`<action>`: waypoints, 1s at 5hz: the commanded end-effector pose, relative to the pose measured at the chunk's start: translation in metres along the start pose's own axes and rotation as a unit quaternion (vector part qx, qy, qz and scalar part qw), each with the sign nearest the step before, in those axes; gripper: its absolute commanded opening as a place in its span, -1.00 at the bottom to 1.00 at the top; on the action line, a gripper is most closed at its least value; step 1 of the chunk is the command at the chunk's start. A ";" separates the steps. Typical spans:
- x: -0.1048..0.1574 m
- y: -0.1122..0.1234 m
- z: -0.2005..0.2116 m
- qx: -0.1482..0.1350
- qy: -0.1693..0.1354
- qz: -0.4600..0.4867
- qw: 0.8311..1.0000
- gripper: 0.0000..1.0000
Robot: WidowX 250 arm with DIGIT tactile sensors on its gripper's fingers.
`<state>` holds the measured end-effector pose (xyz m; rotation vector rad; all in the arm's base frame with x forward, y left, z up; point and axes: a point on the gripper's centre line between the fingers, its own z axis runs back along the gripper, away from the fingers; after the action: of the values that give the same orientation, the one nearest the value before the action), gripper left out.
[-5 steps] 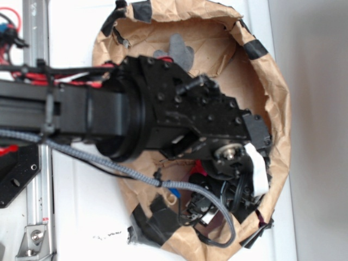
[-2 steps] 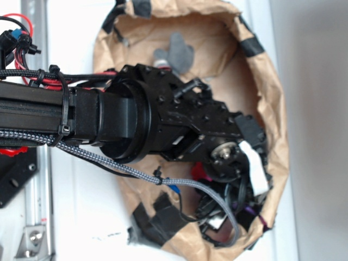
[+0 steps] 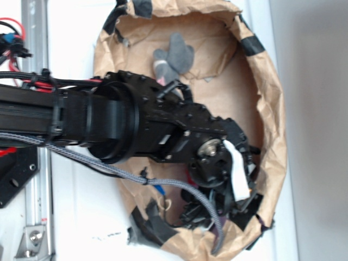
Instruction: Grab the rock.
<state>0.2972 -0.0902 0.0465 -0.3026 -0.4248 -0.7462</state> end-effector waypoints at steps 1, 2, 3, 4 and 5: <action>0.036 -0.007 0.004 0.049 -0.034 -0.034 0.998 1.00; 0.044 -0.001 -0.003 0.040 -0.061 -0.001 0.997 1.00; 0.043 0.004 -0.013 0.062 -0.038 0.029 0.997 -1.00; 0.038 0.005 -0.018 0.059 -0.038 0.038 0.997 -1.00; 0.035 0.006 -0.016 0.063 -0.038 0.049 0.996 -1.00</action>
<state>0.3272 -0.0986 0.0290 -0.2383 -0.4795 -0.5922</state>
